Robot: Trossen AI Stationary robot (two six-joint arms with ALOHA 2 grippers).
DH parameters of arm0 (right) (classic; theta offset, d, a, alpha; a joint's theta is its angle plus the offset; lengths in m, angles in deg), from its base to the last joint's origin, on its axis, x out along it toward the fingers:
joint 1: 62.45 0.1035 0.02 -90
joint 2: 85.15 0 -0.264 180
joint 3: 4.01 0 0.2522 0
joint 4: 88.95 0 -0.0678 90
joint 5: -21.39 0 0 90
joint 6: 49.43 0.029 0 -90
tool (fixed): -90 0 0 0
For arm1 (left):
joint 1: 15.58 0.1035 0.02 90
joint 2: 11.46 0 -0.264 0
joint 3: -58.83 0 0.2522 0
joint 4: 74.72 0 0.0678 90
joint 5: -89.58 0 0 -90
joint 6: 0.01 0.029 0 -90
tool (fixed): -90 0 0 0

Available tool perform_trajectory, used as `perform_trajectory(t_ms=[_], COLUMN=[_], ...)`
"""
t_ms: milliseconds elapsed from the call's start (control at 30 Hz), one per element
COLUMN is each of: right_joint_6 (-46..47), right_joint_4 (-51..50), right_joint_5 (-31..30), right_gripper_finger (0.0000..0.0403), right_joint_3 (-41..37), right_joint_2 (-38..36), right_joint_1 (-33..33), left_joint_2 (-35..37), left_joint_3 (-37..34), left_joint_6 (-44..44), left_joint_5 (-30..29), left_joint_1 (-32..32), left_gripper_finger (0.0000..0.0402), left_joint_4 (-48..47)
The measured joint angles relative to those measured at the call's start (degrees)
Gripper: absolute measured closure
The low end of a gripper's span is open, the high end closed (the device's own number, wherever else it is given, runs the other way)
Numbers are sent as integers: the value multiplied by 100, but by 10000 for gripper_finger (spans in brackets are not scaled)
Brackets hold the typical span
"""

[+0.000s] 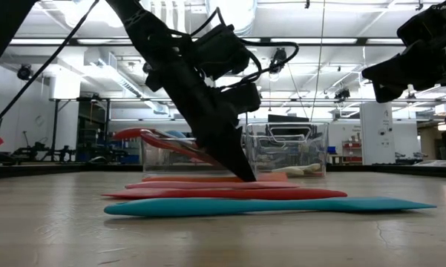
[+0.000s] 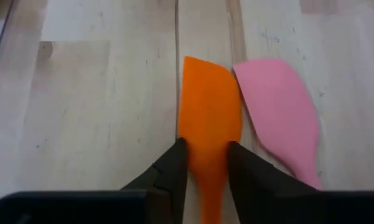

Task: Pick & Place Kitchen Items
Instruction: Put the orange spatula into the yellow bin, then put the pink spatula into the yellow bin

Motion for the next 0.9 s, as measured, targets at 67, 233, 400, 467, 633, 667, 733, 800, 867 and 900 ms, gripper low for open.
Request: perform_trajectory(t_ms=[67, 233, 400, 467, 633, 667, 733, 800, 867, 900], right_joint_6=[0, -6, -6, 0, 5, 6, -8, -2, -6, -8], right_joint_4=[0, 0, -3, 4, 0, 2, 0, 0, 0, 0], right_joint_5=[0, 0, 1, 0, 5, -1, 0, 0, 0, 0], right_gripper_finger=[394, 394, 394, 394, 394, 394, 394, 394, 394, 394], right_joint_3=[0, 0, 0, 0, 0, 0, 0, 0, 0, 0], right_joint_2=[0, 0, 0, 2, 0, 0, 0, 0, 0, 0], right_joint_1=[0, 0, 2, 0, 1, 0, 0, 0, 0, 0], left_joint_2=[0, 79, 232, 238, 240, 240, 240, 234, 234, 234], left_joint_3=[6, 15, 11, 9, 3, 18, 69, 110, 115, 115], left_joint_6=[-1, -1, 8, 14, 24, 23, 27, 113, 186, 221], left_joint_5=[-1, -29, 102, 310, 550, 501, 362, 305, 252, 225], left_joint_1=[-1, -3, -3, -6, -24, -25, -36, -49, -80, -103], left_gripper_finger=[311, 331, 361, 380, 392, 386, 368, 349, 327, 316], left_joint_4=[7, 4, -129, -209, -223, -226, -254, -255, -228, -211])
